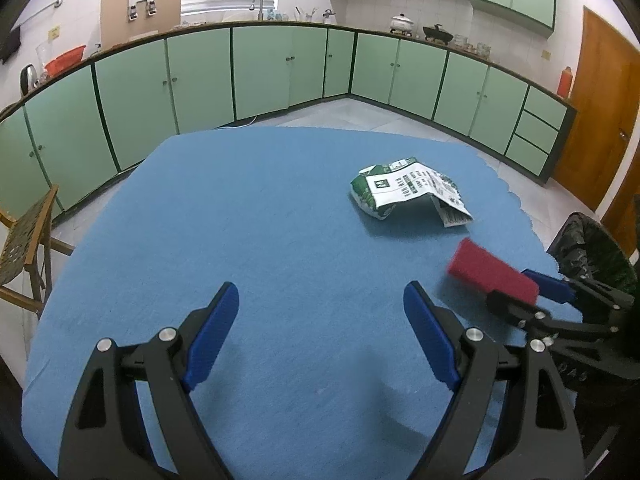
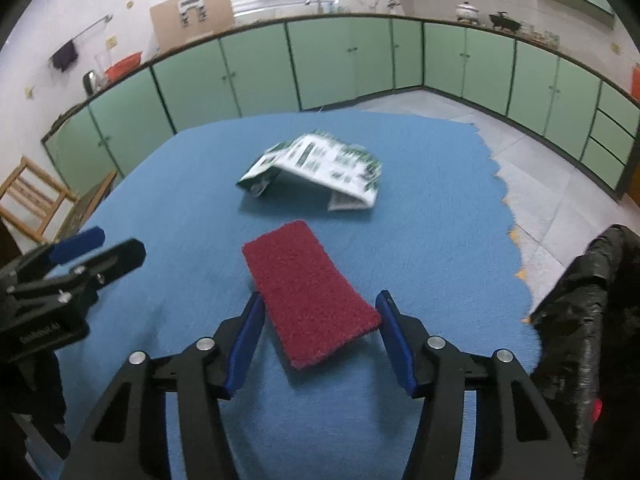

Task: Collect trash
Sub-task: 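Grasp the red scouring pad with the right gripper, then grasp the green-and-white milk carton with the left gripper and lift it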

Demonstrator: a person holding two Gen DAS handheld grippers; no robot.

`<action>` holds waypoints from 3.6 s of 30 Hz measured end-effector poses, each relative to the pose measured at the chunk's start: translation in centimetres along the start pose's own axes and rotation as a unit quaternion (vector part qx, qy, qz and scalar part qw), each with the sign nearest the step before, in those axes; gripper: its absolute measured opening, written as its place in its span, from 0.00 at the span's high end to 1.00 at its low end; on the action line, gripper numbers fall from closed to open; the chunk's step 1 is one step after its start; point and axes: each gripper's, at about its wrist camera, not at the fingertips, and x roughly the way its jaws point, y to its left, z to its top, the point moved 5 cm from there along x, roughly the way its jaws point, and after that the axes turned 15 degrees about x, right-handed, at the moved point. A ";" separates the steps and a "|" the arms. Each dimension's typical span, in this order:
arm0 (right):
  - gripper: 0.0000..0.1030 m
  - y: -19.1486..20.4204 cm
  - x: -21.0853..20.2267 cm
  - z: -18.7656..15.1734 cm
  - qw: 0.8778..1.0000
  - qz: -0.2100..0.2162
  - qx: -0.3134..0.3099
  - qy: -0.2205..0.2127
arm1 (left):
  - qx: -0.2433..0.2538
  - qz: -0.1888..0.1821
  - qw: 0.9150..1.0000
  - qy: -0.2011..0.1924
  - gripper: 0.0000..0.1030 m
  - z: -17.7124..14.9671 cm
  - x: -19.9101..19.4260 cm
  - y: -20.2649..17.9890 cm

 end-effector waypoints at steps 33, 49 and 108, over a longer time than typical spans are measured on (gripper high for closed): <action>0.45 -6.5 1.1 3.9 0.998 -0.036 0.056 -0.023 | 0.027 -0.032 0.998 0.043 0.26 8.0 11.9 -5.3; 0.45 -6.7 0.1 4.2 0.997 -0.032 0.063 -0.029 | 0.033 -0.039 0.998 0.021 0.71 8.3 10.3 -5.5; 0.45 -7.5 -4.2 3.2 0.995 -0.029 0.086 -0.048 | -0.043 -0.117 0.990 0.066 0.74 4.2 8.3 -7.3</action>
